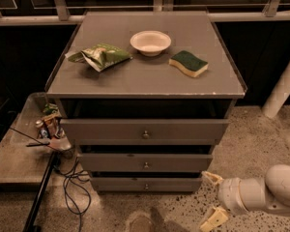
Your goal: Open bottom drawer
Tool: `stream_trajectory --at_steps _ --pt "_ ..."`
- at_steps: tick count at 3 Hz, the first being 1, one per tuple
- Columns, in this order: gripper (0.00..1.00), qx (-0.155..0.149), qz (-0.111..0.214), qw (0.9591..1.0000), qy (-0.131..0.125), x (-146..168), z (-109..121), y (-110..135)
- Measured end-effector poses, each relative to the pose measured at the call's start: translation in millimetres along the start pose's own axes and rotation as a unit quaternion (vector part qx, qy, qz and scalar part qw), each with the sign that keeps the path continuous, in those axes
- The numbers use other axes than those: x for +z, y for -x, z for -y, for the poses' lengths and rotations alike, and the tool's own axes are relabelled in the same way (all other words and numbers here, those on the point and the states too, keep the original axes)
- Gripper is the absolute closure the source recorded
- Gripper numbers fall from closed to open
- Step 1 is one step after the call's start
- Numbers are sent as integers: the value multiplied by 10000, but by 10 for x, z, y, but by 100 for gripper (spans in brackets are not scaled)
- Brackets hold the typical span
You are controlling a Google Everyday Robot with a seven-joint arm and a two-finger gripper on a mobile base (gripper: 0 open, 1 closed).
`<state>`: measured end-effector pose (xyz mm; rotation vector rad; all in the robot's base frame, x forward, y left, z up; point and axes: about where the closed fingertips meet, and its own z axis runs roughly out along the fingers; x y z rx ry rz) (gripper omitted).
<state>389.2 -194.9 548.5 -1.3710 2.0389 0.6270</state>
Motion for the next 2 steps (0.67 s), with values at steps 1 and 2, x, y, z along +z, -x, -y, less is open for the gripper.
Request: stream_trajectory --at_steps 1,2 --pt "0 147 114 9998 -81 193 55 -302" --pt "0 398 -102 9991 66 559 175 -564"
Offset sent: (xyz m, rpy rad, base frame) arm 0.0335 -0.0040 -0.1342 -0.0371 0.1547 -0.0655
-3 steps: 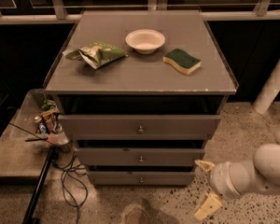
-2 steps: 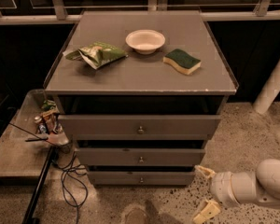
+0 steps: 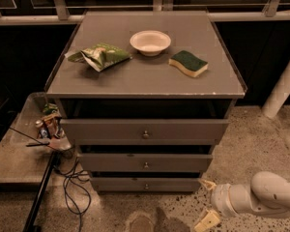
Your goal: Open bottom drawer
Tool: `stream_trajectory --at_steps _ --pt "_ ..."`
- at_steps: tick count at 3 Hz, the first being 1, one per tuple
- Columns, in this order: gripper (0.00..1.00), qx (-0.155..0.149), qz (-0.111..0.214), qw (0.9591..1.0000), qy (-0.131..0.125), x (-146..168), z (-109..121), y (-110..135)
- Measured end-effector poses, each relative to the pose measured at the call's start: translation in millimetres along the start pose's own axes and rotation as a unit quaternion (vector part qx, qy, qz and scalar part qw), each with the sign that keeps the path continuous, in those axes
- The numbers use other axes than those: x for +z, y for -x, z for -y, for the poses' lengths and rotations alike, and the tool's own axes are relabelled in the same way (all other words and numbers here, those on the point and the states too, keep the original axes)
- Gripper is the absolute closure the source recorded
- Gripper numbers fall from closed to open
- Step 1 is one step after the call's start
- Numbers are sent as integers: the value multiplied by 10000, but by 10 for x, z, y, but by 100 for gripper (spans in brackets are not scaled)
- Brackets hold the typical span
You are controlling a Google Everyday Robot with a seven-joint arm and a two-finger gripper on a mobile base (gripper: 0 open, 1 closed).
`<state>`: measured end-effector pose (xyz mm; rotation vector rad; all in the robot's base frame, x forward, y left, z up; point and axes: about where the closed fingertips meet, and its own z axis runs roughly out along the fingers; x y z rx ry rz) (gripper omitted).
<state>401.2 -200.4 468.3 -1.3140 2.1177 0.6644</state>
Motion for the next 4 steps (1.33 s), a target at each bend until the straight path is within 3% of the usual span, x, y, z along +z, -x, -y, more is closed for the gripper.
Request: stream_trajectory --at_steps 2,4 --pt "0 -24 95 9999 71 -3 -123 112" --pt "0 -195 726 9969 222 391 -11 265"
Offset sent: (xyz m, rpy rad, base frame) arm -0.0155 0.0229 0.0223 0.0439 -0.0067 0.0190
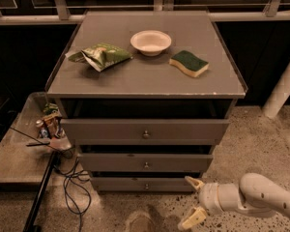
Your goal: Open bottom drawer
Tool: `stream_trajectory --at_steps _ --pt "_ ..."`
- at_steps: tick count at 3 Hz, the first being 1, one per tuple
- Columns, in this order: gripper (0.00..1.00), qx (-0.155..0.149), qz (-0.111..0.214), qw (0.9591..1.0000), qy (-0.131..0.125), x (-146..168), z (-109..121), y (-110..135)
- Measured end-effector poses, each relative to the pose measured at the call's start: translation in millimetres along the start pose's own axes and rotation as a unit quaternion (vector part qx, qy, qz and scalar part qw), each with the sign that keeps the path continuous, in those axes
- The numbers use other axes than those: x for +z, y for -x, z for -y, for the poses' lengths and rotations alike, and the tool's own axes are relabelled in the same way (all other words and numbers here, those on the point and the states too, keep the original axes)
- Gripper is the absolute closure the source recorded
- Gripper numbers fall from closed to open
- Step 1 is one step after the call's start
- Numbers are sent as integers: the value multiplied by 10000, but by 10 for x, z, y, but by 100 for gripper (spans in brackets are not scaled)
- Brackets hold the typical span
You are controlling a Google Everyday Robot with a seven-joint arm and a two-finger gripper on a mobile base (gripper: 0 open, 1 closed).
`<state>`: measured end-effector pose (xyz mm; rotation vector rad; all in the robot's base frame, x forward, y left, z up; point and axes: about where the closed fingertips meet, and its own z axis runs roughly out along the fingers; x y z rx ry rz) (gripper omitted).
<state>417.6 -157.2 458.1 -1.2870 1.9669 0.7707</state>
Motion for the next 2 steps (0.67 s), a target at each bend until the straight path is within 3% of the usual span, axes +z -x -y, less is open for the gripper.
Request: stream_trajectory --at_steps 2 --pt "0 -230 417 9988 134 523 184 -324"
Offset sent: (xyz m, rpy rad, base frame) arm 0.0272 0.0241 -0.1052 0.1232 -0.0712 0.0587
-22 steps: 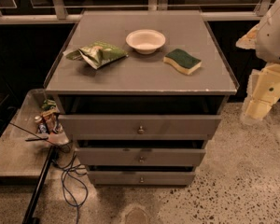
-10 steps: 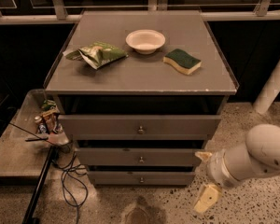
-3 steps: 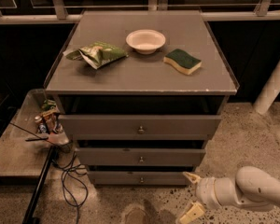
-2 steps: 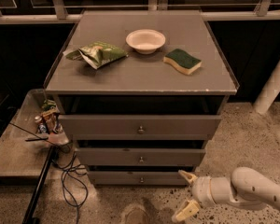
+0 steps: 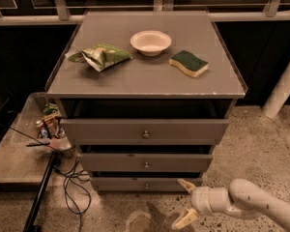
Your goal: Open bottom drawer
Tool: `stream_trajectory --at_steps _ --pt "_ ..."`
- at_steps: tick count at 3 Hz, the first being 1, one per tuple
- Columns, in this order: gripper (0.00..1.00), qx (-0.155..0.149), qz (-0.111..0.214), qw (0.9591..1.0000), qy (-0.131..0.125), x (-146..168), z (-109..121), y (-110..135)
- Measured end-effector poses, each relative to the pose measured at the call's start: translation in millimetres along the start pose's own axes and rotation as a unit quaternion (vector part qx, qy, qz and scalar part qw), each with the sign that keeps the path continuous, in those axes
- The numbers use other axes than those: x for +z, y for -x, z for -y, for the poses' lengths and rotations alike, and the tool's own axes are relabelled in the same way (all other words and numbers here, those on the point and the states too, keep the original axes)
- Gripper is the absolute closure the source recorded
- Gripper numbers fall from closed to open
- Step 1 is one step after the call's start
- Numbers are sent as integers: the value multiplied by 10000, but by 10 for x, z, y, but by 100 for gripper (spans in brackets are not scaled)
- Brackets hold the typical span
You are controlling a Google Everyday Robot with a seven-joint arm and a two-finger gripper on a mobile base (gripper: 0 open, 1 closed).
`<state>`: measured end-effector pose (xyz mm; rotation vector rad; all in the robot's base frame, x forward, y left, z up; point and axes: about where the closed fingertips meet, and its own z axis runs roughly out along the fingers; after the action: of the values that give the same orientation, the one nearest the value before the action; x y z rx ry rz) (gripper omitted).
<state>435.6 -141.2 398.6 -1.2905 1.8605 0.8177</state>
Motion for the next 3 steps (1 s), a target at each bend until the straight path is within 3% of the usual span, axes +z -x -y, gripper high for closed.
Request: stream_trajectory --at_steps 1,2,3 --pt "0 -17 30 10000 -55 290 81 -251" --pt "0 203 -88 9986 -477 477 400 -542" --pt "0 497 -196 9940 -949 561 791 -774"
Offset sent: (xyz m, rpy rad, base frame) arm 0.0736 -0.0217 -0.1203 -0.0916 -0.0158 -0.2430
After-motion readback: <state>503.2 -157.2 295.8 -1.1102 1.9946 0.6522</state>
